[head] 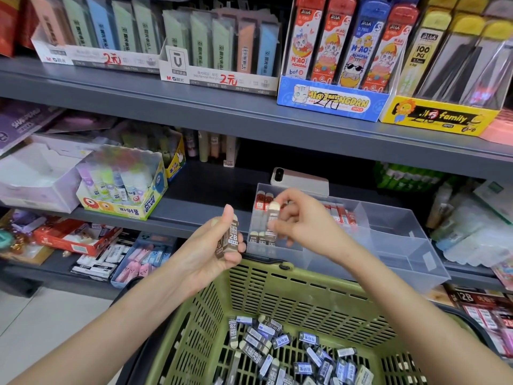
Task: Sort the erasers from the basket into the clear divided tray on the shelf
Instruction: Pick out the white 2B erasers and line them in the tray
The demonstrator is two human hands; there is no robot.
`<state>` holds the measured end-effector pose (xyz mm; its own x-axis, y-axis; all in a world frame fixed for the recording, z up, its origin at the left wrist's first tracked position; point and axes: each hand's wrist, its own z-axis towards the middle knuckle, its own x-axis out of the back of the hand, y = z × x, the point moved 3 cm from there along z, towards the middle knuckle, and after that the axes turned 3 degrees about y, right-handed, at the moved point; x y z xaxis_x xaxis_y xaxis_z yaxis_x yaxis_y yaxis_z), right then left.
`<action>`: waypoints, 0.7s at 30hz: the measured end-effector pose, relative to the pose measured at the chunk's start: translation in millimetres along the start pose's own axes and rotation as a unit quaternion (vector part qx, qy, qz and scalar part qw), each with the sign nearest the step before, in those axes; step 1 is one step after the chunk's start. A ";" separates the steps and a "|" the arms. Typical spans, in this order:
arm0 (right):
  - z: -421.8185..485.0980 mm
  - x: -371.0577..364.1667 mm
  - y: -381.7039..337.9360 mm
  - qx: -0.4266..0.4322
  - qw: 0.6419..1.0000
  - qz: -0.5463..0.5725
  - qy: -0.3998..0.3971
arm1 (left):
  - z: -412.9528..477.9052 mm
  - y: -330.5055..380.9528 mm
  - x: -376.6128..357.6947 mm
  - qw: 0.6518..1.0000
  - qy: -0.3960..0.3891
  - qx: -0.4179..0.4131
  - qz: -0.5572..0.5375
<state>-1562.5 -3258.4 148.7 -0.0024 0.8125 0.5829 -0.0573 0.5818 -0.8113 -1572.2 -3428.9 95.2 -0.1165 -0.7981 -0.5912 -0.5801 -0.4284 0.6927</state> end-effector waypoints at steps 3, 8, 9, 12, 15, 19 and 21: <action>5.7 8.7 16.1 -0.040 0.994 -0.098 -0.030 | -1.4 0.2 2.0 1.000 -0.002 0.014 -0.019; 12.9 4.3 23.5 -0.070 0.969 -0.217 -0.091 | -1.1 1.1 6.6 1.000 -0.010 0.014 -0.014; 16.0 4.4 23.7 -0.087 0.968 -0.217 -0.095 | -0.9 1.6 7.3 1.000 -0.010 0.013 -0.012; 24.4 3.6 25.9 -0.132 0.967 -0.201 -0.089 | -0.1 2.3 9.2 1.000 -0.009 0.015 -0.013; 26.8 -1.4 29.7 -0.161 0.970 -0.163 -0.082 | 0.4 2.8 10.9 1.000 -0.008 0.017 -0.017; 29.1 -5.2 32.2 -0.184 0.965 -0.166 -0.091 | 1.3 3.3 11.4 1.000 -0.008 0.015 -0.014; 30.1 -6.0 32.1 -0.177 0.962 -0.191 -0.084 | 1.3 2.2 11.5 1.000 -0.008 0.016 -0.014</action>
<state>-1594.4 -3245.6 120.5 -0.2122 0.5371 0.8164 0.2578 0.8366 -0.4834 -1575.9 -3438.4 89.4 -0.1137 -0.7790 -0.6167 -0.6081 -0.4363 0.6633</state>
